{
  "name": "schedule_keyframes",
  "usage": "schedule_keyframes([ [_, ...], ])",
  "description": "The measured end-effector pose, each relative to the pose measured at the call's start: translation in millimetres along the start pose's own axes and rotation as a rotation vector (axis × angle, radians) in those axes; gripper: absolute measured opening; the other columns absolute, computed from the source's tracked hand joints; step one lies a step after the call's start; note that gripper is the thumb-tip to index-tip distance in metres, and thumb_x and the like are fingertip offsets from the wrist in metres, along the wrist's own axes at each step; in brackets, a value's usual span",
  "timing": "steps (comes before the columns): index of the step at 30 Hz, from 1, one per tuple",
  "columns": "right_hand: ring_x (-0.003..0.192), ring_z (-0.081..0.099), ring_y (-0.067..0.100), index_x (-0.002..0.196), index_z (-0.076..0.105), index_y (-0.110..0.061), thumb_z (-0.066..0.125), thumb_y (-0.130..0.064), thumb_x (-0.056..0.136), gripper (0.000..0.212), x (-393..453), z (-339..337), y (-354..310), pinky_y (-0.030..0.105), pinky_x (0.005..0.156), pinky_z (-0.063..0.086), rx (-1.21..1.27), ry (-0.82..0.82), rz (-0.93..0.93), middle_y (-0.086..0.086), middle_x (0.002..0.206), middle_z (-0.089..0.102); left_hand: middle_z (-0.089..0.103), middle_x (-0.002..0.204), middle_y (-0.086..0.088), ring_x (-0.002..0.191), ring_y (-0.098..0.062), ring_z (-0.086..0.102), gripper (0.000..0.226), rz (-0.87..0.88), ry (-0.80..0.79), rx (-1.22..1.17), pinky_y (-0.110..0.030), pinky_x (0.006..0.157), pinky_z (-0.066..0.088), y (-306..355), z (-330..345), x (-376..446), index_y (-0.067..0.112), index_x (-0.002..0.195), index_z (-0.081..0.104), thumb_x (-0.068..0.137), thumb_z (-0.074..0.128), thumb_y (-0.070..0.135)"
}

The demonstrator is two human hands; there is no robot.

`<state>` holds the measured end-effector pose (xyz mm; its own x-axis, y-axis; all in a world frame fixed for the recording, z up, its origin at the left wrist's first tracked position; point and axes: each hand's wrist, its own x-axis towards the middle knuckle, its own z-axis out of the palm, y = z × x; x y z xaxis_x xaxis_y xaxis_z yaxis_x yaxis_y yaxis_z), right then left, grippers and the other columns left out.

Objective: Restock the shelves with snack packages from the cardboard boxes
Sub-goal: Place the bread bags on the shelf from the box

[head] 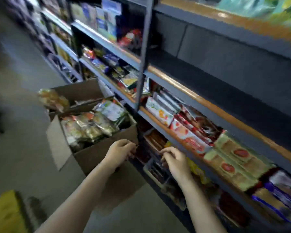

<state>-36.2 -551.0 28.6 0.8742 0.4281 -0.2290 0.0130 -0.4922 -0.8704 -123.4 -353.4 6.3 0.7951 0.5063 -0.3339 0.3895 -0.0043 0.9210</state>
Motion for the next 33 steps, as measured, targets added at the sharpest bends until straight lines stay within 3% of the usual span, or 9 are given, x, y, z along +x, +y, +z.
schedule_keyframes([
  [2,0.061,0.061,0.016,0.088,0.069,-0.014,0.050,-0.008,0.101,0.024,24,47,-38,0.026,0.057,0.049,0.028,-0.082,-0.037,0.003,0.070,0.064,0.063,0.065,-0.008,0.056,-0.019,0.056,0.021,-0.070,0.108,-0.108,-0.030,0.057,0.044,-8,-57,8,0.010,0.077,0.070,0.096,0.060,0.013],
  [4,0.063,0.061,0.013,0.091,0.070,-0.013,0.049,-0.010,0.101,0.023,43,89,-65,0.021,0.057,0.049,0.046,-0.156,-0.051,0.003,0.072,0.064,0.068,0.074,-0.007,0.066,-0.019,0.060,0.018,-0.092,0.206,-0.140,-0.029,0.063,0.047,-11,-102,16,0.011,0.081,0.073,0.094,0.062,0.015],
  [8,0.066,0.063,0.016,0.091,0.070,-0.015,0.049,-0.012,0.100,0.023,79,164,-89,0.025,0.062,0.050,0.024,-0.292,-0.038,0.003,0.073,0.066,0.069,0.084,-0.012,0.073,-0.023,0.062,0.017,-0.139,0.289,-0.204,-0.024,0.062,0.050,-26,-168,38,0.000,0.094,0.070,0.098,0.057,0.011],
  [11,0.068,0.064,0.017,0.091,0.070,-0.016,0.049,-0.012,0.100,0.023,110,207,-94,0.026,0.063,0.050,0.003,-0.347,-0.008,0.004,0.074,0.066,0.071,0.089,-0.017,0.073,-0.026,0.064,0.016,-0.183,0.324,-0.222,-0.036,0.070,0.055,-44,-204,62,0.003,0.095,0.070,0.099,0.056,0.010],
  [14,0.069,0.064,0.016,0.090,0.070,-0.017,0.050,-0.012,0.101,0.023,153,240,-104,0.023,0.061,0.051,0.002,-0.332,0.010,0.003,0.075,0.066,0.069,0.089,-0.015,0.071,-0.022,0.064,0.018,-0.216,0.353,-0.168,-0.028,0.063,0.052,-58,-235,99,0.004,0.100,0.069,0.101,0.053,0.012],
  [19,0.074,0.068,0.021,0.091,0.070,-0.024,0.050,-0.020,0.099,0.021,243,299,-133,0.042,0.073,0.057,-0.052,-0.382,0.035,0.003,0.079,0.070,0.069,0.084,-0.010,0.070,-0.021,0.063,0.018,-0.285,0.381,-0.104,-0.030,0.066,0.049,-58,-292,175,0.008,0.094,0.069,0.100,0.055,0.015],
  [25,0.081,0.068,0.031,0.088,0.069,-0.024,0.049,-0.018,0.098,0.023,302,373,-183,0.046,0.072,0.057,-0.123,-0.489,-0.003,0.003,0.079,0.067,0.073,0.085,-0.010,0.071,-0.022,0.067,0.015,-0.369,0.539,-0.078,-0.036,0.068,0.051,-63,-358,246,0.012,0.094,0.071,0.096,0.058,0.019],
  [30,0.080,0.068,0.025,0.093,0.070,-0.023,0.049,-0.019,0.099,0.022,316,411,-198,0.030,0.064,0.050,-0.170,-0.494,0.073,0.003,0.081,0.070,0.066,0.088,0.000,0.091,-0.027,0.069,0.031,-0.504,0.404,-0.079,-0.042,0.081,0.057,-69,-394,293,0.022,0.084,0.063,0.097,0.056,0.049],
  [33,0.074,0.065,0.015,0.095,0.070,-0.022,0.050,-0.018,0.100,0.021,316,428,-209,0.011,0.054,0.043,-0.156,-0.409,0.121,0.002,0.084,0.071,0.071,0.090,-0.001,0.085,-0.024,0.070,0.043,-0.527,0.418,-0.035,-0.035,0.070,0.056,-78,-413,317,0.019,0.091,0.067,0.093,0.056,0.061],
])
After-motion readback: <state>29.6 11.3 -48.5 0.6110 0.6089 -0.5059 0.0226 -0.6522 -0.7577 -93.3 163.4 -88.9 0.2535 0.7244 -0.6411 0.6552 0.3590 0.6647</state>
